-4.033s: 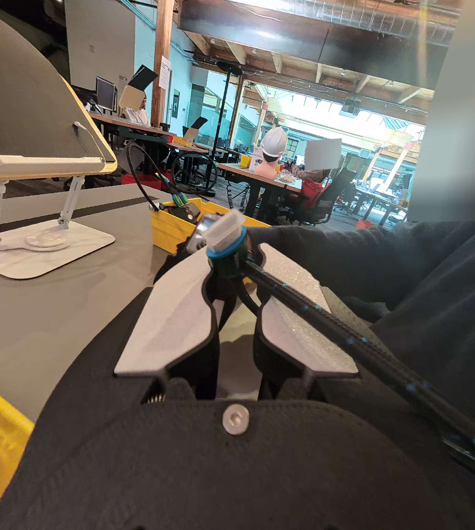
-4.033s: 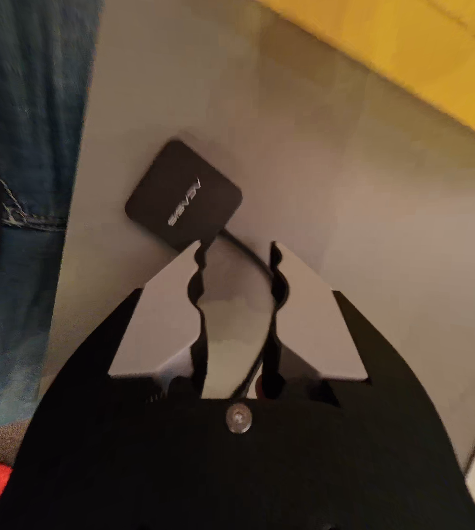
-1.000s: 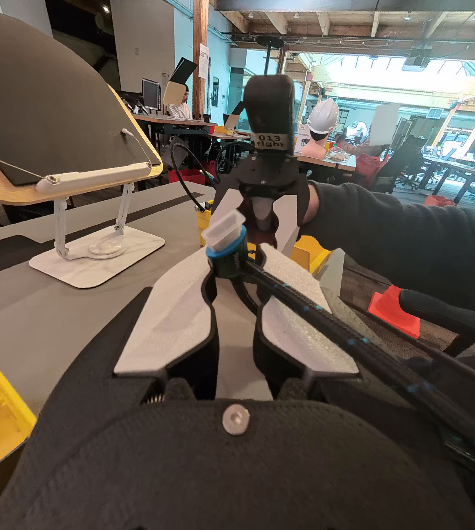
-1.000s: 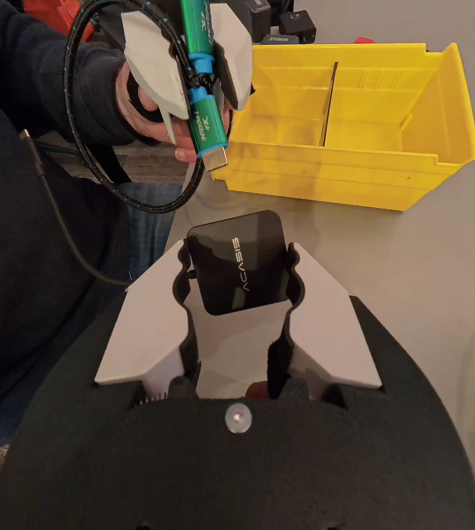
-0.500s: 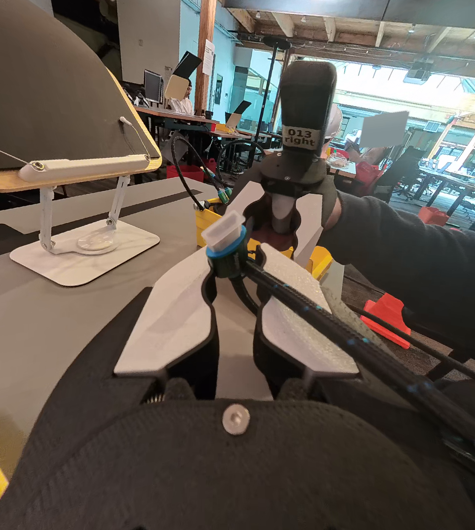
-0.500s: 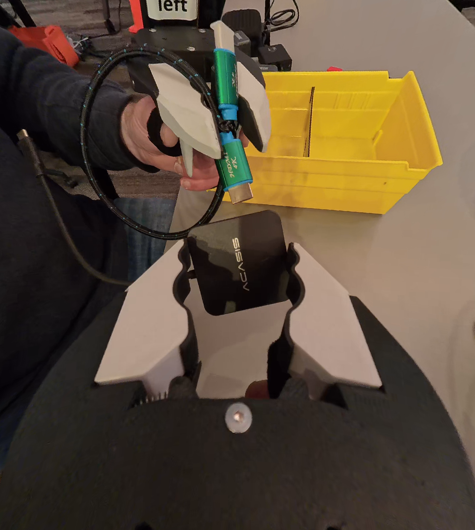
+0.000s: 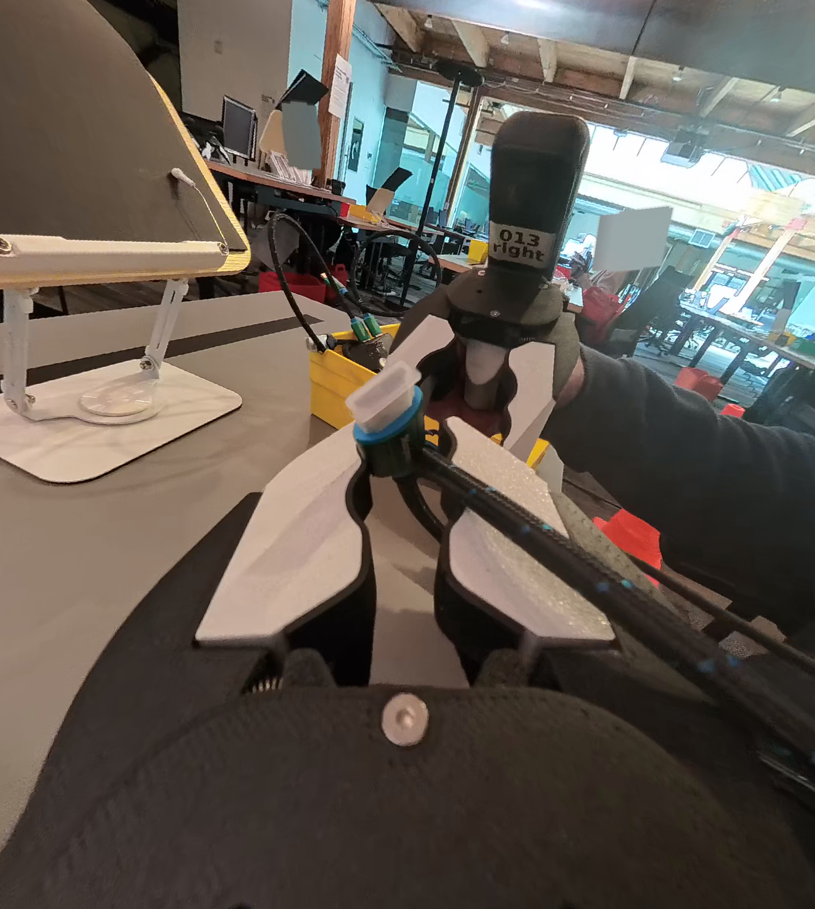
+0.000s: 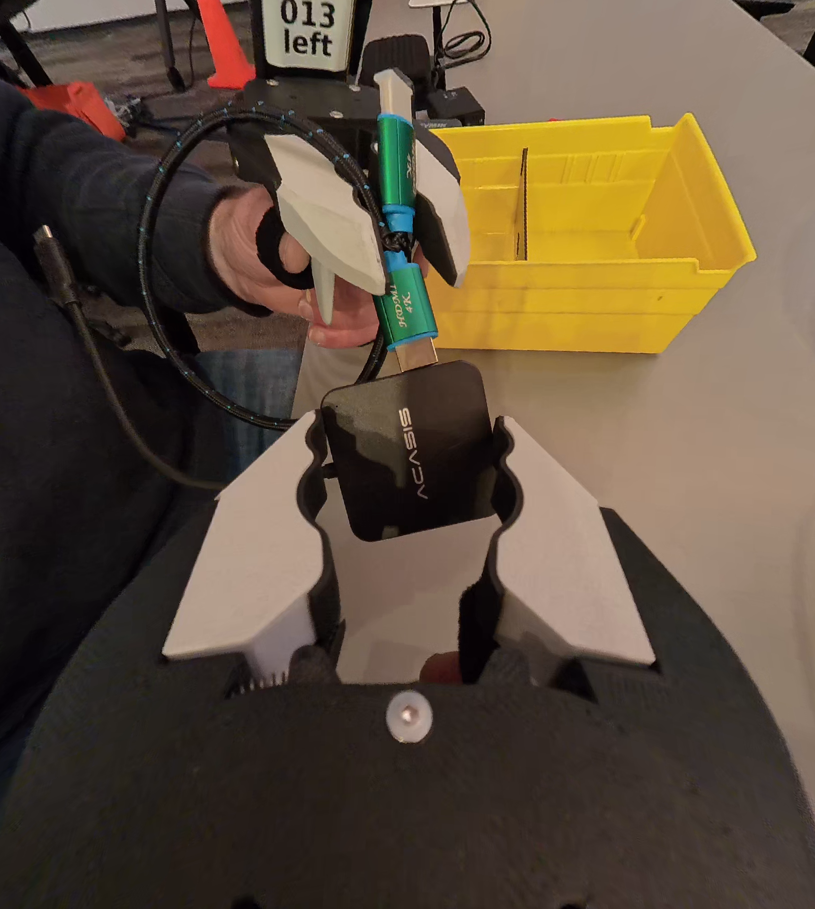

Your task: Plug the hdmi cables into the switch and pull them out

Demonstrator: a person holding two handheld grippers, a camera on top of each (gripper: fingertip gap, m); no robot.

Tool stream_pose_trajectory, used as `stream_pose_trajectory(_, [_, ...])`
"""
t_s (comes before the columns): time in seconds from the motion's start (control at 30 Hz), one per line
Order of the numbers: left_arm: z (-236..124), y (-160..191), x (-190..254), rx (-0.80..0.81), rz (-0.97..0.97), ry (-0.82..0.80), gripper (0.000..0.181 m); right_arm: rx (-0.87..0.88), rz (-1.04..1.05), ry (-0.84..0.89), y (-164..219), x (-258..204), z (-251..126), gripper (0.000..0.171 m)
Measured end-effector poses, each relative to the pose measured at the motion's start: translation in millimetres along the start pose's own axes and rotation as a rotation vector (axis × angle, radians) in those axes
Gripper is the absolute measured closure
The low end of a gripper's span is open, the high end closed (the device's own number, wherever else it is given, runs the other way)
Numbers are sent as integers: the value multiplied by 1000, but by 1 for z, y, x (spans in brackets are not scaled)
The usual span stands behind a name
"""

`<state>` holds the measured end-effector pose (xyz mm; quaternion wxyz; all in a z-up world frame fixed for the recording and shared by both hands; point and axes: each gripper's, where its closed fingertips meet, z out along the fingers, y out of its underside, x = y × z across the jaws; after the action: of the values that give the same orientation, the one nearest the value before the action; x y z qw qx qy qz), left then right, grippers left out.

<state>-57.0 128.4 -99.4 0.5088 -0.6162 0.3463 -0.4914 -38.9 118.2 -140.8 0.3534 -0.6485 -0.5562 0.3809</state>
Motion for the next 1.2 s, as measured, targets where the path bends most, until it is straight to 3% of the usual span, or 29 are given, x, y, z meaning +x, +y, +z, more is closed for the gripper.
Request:
stream_pose_trajectory(0.03, [0, 0, 0, 4, -6, 7, 158, 10, 5, -2, -1, -1, -1, 105])
stream_pose_trajectory(0.33, [0, -2, 5, 28, -47, 72, 158, 17, 15, -20, -3, -5, -3, 105])
stream_pose_trajectory(0.57, [3, 0, 11, -54, 7, 121, 158, 35, 21, -21, -2, -3, -5, 105])
stream_pose_trajectory(1.2, [3, 2, 3, -103, 42, 68, 158, 54, 47, -35, -1, -3, -5, 105])
